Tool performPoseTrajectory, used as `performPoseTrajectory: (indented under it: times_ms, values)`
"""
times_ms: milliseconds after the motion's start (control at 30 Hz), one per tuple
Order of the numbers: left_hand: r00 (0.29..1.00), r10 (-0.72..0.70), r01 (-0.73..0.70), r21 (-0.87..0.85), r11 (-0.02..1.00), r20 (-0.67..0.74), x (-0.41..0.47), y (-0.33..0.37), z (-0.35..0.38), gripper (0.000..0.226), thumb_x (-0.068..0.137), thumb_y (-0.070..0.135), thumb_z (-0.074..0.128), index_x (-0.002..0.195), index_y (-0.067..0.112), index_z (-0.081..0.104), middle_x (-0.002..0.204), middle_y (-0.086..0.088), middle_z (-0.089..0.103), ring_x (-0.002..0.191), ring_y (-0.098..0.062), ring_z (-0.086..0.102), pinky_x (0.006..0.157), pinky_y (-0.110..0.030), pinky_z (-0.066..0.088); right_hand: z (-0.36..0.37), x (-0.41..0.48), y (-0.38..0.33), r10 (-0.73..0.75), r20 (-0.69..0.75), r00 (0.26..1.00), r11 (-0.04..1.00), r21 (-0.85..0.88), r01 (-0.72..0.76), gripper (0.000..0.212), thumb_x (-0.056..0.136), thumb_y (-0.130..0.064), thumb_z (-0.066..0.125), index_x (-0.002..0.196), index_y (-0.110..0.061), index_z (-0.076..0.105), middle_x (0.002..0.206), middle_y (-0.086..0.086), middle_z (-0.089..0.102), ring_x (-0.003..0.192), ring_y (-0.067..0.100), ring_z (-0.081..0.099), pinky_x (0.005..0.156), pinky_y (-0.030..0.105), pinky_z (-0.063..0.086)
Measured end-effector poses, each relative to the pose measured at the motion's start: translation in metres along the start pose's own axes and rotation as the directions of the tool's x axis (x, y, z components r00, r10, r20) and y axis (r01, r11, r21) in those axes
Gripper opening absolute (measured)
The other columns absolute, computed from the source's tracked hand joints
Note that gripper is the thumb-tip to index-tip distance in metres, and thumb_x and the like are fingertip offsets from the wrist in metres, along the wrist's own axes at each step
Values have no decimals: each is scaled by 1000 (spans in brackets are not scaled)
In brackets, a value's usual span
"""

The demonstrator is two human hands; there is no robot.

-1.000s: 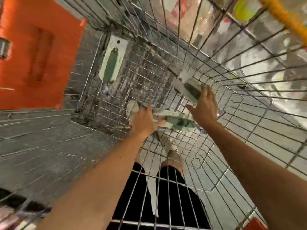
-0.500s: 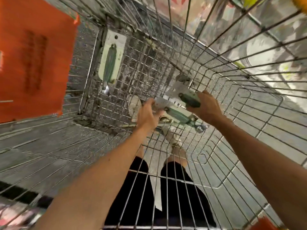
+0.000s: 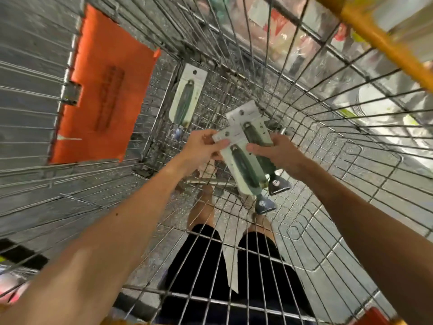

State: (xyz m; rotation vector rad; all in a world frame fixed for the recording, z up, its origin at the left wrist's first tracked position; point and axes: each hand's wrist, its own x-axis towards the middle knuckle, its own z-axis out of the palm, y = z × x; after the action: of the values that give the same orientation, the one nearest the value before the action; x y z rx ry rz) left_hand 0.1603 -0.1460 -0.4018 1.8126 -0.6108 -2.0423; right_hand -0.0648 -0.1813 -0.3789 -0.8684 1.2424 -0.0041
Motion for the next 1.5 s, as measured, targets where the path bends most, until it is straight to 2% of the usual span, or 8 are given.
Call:
performPoseTrajectory:
  times_ms: [167,400,533,667,767,933,1333,1500]
  values:
    - [1000,-30,28,-121,992,-10,-9,7,-26,47,83,19,71,121,-5,59,114,-18,71,104,-30,70,88,-45,58,32,4,-23,-64,-22,998,998,-12,63,35,72,-14,83,103,-23,67,91,-17,73,78,-5,71,61,13,54]
    - [999,-45,39,-196,980,-28,-1,19,-47,35,91,24,68,104,-7,62,104,-18,67,94,-29,66,87,-43,58,59,23,-37,-42,-69,997,996,80,47,37,70,-3,84,97,-25,68,84,-20,69,68,-11,67,55,6,48]
    - [965,7,-28,-77,997,-261,19,28,-48,28,89,31,73,82,7,61,82,-11,68,73,-27,67,69,-41,61,69,34,-40,-13,-112,994,996,82,23,34,73,-9,82,94,-31,68,89,-18,70,72,-12,66,59,6,48]
    - [810,139,47,299,953,-570,46,31,-65,33,90,50,65,101,20,62,95,1,65,95,-24,63,89,-42,53,66,45,-35,29,-203,979,984,181,8,28,74,-8,81,92,-25,69,89,-12,71,69,-8,68,55,9,50]
    - [835,221,162,608,777,-504,70,23,-72,50,94,50,57,127,12,53,122,-10,58,116,-29,54,93,-42,45,65,51,-33,88,-224,971,971,238,-33,27,75,-9,80,92,-23,65,89,-8,71,68,-5,69,56,15,55]
    - [832,260,244,744,622,-490,92,11,-63,62,90,44,66,135,6,45,133,-14,50,123,-33,49,94,-45,46,68,50,-28,132,-240,962,943,328,-47,31,77,-6,78,101,-16,62,92,-2,69,68,-1,70,54,14,53]
    - [932,324,-83,773,629,-164,21,18,-42,58,88,49,66,128,13,44,122,-7,59,112,-28,56,99,-49,48,62,-29,-11,143,-315,938,854,518,44,41,75,-7,79,110,-5,59,98,0,70,78,4,72,67,19,59]
    - [924,382,-266,727,632,6,-62,48,0,37,85,21,77,105,8,49,91,0,56,77,9,54,70,-7,40,52,-99,-16,74,-403,912,849,505,154,37,70,-15,87,98,-21,64,94,-2,74,80,4,71,74,24,59]
